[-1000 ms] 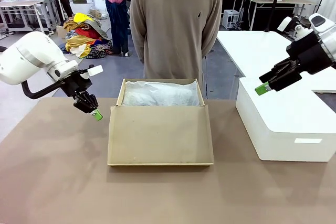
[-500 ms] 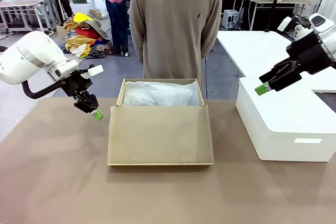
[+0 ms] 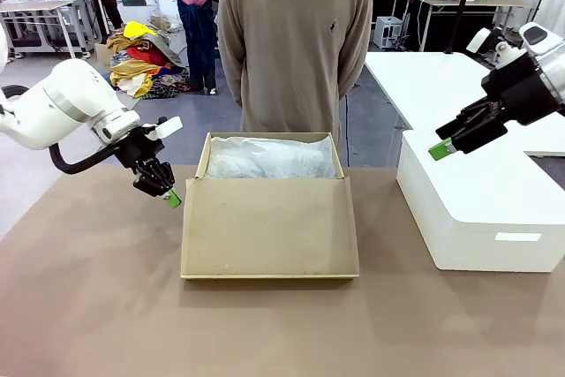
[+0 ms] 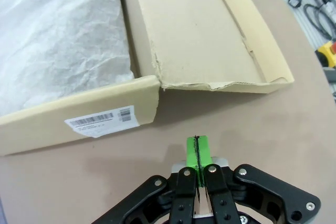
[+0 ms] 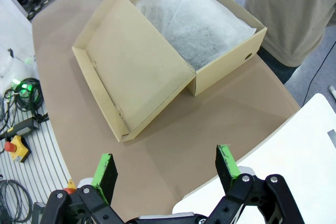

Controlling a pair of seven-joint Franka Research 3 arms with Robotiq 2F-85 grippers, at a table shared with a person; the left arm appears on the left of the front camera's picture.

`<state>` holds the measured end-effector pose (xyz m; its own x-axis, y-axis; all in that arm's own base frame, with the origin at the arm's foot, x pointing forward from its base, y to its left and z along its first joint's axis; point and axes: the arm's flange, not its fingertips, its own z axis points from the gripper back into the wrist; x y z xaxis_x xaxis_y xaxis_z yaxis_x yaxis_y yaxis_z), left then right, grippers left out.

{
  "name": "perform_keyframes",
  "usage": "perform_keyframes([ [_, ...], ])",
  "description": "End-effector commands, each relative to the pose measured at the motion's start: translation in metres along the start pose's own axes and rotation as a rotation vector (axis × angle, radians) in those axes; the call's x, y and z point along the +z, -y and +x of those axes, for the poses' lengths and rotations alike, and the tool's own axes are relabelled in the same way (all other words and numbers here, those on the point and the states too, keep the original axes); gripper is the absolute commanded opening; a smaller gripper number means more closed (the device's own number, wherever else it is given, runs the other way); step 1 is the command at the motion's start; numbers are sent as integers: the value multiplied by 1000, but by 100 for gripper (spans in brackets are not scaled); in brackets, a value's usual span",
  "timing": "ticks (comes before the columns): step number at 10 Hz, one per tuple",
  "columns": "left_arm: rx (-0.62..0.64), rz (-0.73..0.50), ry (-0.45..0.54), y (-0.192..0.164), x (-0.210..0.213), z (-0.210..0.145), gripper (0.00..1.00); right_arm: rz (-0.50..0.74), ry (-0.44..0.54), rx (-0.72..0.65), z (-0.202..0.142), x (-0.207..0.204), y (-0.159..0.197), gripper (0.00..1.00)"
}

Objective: Pack the shoes into the box.
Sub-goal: Close the Shoes Box.

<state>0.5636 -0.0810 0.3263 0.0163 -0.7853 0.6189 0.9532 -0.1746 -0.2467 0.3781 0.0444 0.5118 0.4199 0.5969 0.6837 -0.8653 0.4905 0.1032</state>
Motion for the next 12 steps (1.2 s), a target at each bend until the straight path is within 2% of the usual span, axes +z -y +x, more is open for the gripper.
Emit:
perform_keyframes([
  [1, -39, -1, 16, 5, -9, -7, 0, 14, 34, 21, 0, -2, 3, 100],
  [6, -84, 1, 86, 7, -31, -7, 0, 14, 34, 21, 0, -2, 3, 100],
  [12, -98, -42, 111, 5, -50, -2, 0, 14, 34, 21, 0, -2, 3, 100],
])
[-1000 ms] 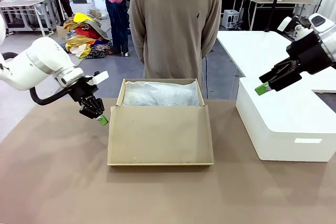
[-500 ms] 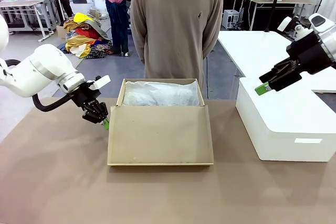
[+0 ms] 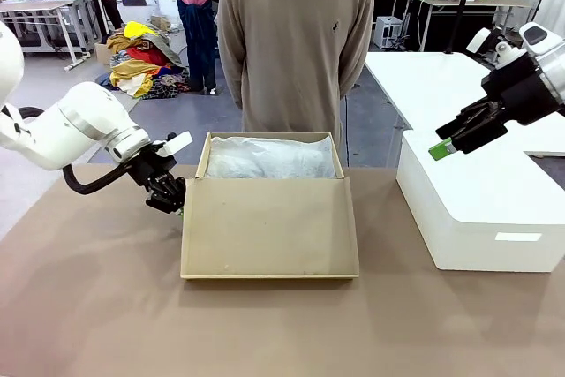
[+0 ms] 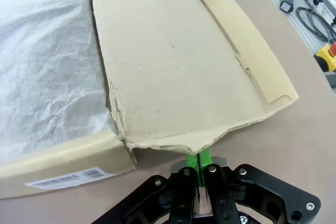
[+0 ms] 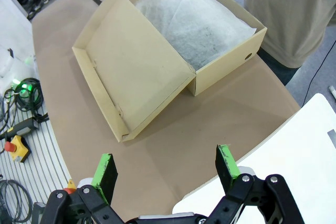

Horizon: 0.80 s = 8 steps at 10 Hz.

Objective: Pack the shoes into the box.
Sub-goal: Close the Shoes Box.

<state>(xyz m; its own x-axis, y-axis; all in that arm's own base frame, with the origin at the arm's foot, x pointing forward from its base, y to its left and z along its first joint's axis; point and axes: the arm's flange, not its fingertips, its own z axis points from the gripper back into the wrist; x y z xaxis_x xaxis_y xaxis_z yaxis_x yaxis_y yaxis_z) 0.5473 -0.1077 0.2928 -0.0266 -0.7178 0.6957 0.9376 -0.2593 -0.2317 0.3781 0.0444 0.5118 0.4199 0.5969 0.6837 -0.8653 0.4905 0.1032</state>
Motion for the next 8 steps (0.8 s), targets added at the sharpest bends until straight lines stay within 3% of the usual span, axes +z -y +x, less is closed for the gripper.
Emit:
perform_keyframes([
  [1, -31, -3, 37, 2, -7, -1, 0, 14, 34, 21, 0, -2, 3, 100],
  [8, -74, -90, 152, 11, -7, -9, 0, 14, 34, 21, 0, -2, 3, 100],
])
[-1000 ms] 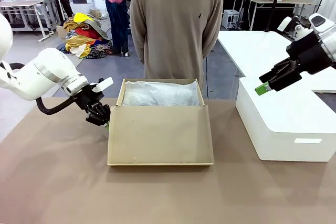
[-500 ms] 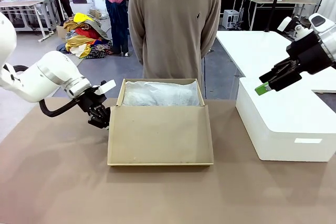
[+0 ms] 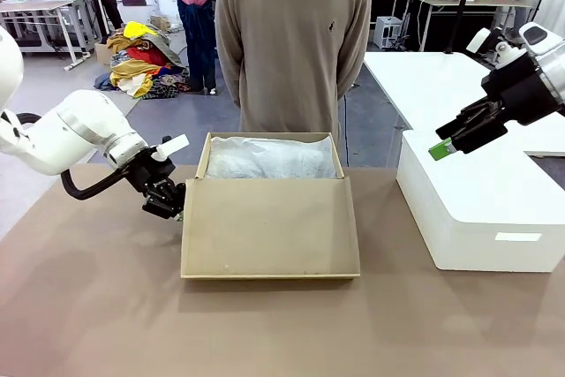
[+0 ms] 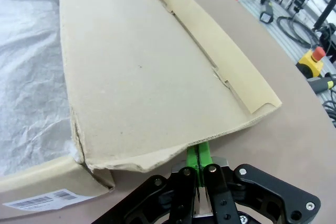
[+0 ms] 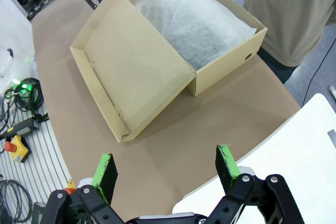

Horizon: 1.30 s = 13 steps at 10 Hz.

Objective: Pack the shoes into the box.
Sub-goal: Close the Shoes Box.

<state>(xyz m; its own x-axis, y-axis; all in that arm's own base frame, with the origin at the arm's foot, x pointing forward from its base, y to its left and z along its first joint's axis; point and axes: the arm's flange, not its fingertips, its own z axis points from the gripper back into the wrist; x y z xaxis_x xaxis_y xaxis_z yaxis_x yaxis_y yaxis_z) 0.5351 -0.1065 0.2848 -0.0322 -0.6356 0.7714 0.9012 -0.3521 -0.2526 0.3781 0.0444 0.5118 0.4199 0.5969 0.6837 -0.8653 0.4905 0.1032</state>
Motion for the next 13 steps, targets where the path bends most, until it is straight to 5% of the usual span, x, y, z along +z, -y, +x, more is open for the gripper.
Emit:
perform_keyframes([
  [1, -31, -4, 66, 1, 2, -4, 0, 14, 34, 21, 0, -2, 3, 100],
  [13, -42, -39, 254, -1, 14, -2, 0, 14, 34, 21, 0, -2, 3, 100],
])
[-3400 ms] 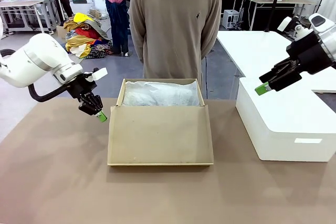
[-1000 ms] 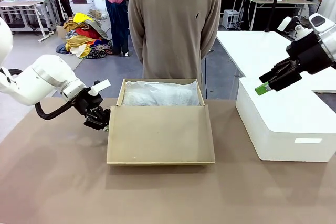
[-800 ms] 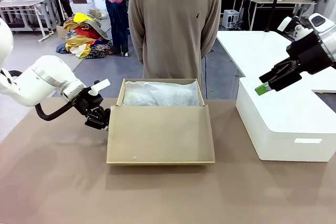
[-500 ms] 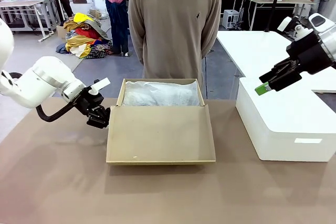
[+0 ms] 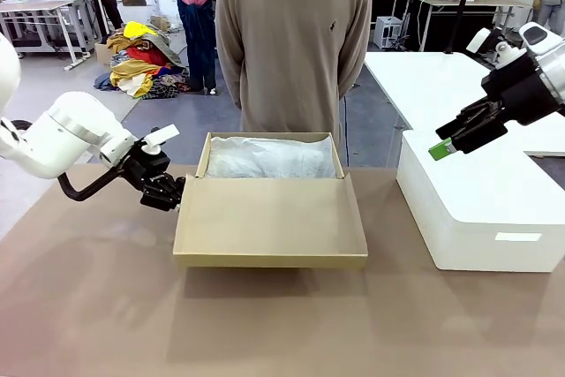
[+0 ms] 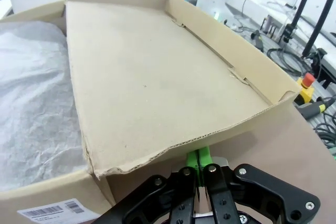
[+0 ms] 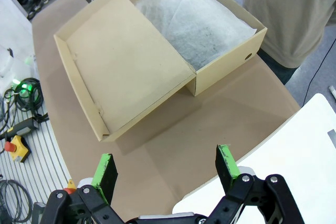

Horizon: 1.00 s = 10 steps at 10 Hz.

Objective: Pack the shoes into the box.
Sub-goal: Close the Shoes Box.

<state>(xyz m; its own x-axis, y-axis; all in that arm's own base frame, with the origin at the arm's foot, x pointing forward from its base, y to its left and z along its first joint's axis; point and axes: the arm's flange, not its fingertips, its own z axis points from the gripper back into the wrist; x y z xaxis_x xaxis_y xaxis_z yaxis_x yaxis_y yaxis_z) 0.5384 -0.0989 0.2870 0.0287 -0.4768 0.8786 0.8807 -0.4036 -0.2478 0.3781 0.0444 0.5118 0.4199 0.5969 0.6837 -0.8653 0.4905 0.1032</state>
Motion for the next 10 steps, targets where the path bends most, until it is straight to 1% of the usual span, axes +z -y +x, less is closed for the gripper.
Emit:
perform_keyframes([
  [1, -2, 3, 82, -1, 7, 3, 0, 14, 34, 21, 0, -2, 3, 100],
  [4, 8, 26, 165, 1, 14, 10, 0, 14, 34, 21, 0, -2, 3, 100],
  [7, 26, 79, 210, -1, 22, 18, 0, 14, 34, 21, 0, -2, 3, 100],
  [8, 27, 101, 223, -1, 26, 22, 0, 14, 34, 21, 0, -2, 3, 100],
  [10, 31, 152, 208, -3, 35, 30, 0, 14, 34, 21, 0, -2, 3, 100],
])
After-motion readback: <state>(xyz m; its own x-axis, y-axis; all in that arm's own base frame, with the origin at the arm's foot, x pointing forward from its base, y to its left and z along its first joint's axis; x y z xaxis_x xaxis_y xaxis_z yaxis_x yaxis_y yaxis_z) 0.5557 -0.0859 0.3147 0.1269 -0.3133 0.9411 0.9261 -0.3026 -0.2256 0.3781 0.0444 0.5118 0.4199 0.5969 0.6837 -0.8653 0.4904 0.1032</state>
